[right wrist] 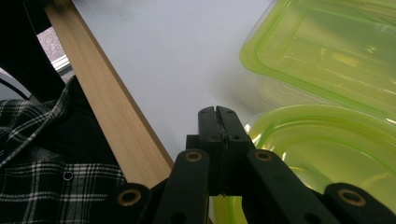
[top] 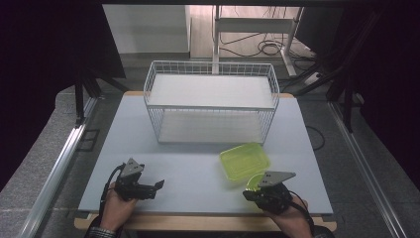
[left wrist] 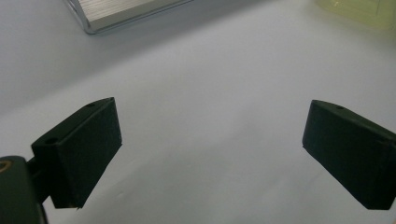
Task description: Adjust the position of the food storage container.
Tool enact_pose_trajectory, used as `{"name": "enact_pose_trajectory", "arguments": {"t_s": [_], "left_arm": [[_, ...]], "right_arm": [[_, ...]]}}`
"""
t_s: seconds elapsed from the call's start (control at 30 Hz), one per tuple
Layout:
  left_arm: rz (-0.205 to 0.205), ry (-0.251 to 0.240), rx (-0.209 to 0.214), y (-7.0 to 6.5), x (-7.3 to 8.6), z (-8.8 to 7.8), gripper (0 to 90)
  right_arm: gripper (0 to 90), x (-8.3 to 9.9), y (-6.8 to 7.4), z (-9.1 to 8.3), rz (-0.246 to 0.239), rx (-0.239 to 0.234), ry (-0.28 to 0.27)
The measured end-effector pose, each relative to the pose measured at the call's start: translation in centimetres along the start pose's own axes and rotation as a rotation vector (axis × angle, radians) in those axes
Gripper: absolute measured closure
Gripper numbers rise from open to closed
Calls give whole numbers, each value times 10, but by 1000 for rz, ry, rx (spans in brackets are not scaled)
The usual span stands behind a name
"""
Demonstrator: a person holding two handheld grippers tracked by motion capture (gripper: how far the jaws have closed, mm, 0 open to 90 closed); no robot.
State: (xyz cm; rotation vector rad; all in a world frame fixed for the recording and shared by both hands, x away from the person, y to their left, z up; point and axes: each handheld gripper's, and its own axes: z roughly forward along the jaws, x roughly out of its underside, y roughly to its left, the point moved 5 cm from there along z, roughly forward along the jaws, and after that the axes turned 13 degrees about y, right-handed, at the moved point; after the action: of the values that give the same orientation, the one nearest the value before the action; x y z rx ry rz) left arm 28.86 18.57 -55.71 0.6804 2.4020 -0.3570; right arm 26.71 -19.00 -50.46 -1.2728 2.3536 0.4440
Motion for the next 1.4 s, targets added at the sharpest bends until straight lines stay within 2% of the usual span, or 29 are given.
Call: {"name": "enact_pose_trajectory", "arguments": {"t_s": [0.27, 0.37, 0.43, 0.53, 0.57, 0.63, 0.7, 0.73, 0.83, 0.87, 0.93, 1.07, 1.13, 1.4], "left_arm": [[-1, 20, -7, 0, 1, 2, 45], [-1, 25, -9, 0, 1, 3, 46], [-1, 26, -11, 0, 1, 3, 46], [-3, 26, -10, 1, 1, 3, 46], [-4, 26, -10, 1, 2, 3, 46], [-4, 29, -10, 1, 2, 3, 46], [-3, 30, -10, 1, 2, 3, 47], [-3, 31, -10, 0, 2, 3, 46], [-3, 34, -8, 0, 2, 4, 47], [-1, 37, -8, 0, 2, 4, 48], [1, 38, -8, 0, 2, 4, 48], [2, 39, -8, 0, 2, 4, 48], [3, 40, -8, -1, 2, 5, 50], [11, 61, -5, -2, 3, 7, 56]], "right_arm": [[889, 3, -6, -5, 31, -8, 7], [890, 3, -3, -4, 22, -21, 13], [890, 4, 1, 1, 3, -12, 49], [890, 5, 1, 1, 9, -19, 51], [890, 6, -1, 0, 11, -8, 54], [889, 8, -8, -3, 26, 17, 53], [889, 9, -10, -4, 33, 18, 54], [889, 12, -17, -6, 52, 27, 47], [889, 15, -24, -8, 74, 34, 44], [888, 18, -31, -11, 97, 47, 38], [888, 21, -38, -14, 112, 62, 28], [888, 24, -46, -17, 127, 83, 19], [888, 27, -54, -19, 149, 102, 7], [887, 33, -73, -25, 216, 130, -22]]}}
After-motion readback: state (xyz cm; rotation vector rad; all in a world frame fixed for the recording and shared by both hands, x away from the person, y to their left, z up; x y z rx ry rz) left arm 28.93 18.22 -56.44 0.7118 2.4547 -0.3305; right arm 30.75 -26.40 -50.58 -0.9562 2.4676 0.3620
